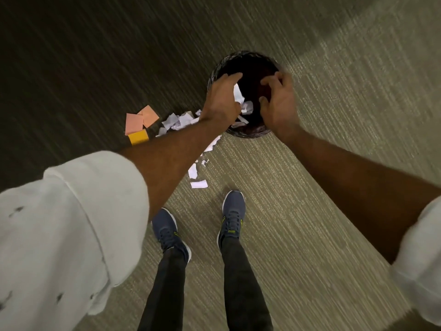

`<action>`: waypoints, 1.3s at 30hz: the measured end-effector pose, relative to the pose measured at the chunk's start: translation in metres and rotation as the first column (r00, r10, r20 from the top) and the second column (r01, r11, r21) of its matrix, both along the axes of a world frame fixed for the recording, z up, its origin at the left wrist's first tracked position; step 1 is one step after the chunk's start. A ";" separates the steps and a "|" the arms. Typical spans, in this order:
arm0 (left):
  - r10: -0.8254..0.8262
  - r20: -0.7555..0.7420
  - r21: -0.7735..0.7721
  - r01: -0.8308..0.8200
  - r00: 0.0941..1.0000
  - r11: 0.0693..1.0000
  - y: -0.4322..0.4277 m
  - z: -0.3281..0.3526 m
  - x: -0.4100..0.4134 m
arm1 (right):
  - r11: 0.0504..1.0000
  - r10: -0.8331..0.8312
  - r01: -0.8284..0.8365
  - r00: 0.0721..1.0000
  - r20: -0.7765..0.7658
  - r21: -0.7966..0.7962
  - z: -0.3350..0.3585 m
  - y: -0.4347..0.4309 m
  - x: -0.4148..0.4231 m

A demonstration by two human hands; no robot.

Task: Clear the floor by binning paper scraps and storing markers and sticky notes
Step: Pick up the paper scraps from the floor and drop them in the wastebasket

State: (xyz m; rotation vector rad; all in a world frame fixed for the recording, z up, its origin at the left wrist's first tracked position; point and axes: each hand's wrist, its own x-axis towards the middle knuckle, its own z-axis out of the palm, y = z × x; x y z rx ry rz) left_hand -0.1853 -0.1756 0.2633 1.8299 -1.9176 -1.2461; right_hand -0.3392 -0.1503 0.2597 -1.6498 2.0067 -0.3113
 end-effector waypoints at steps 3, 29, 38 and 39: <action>0.009 0.011 -0.016 -0.009 1.000 1.000 0.012 -0.001 0.013 | 1.000 0.005 -0.004 1.000 -0.022 0.006 0.000 0.008 0.005; 0.005 0.331 0.149 -0.057 0.944 0.987 0.136 -0.209 0.180 | 0.807 0.557 -0.520 0.827 -0.070 0.279 -0.219 0.112 0.144; -0.103 0.447 0.253 -0.015 0.889 0.967 0.110 -0.317 0.195 | 0.628 0.765 -0.625 0.604 -0.223 0.464 -0.329 0.070 0.169; -0.125 0.457 0.252 0.007 0.881 0.968 0.109 -0.326 0.196 | 0.612 0.782 -0.639 0.579 -0.232 0.467 -0.338 0.068 0.172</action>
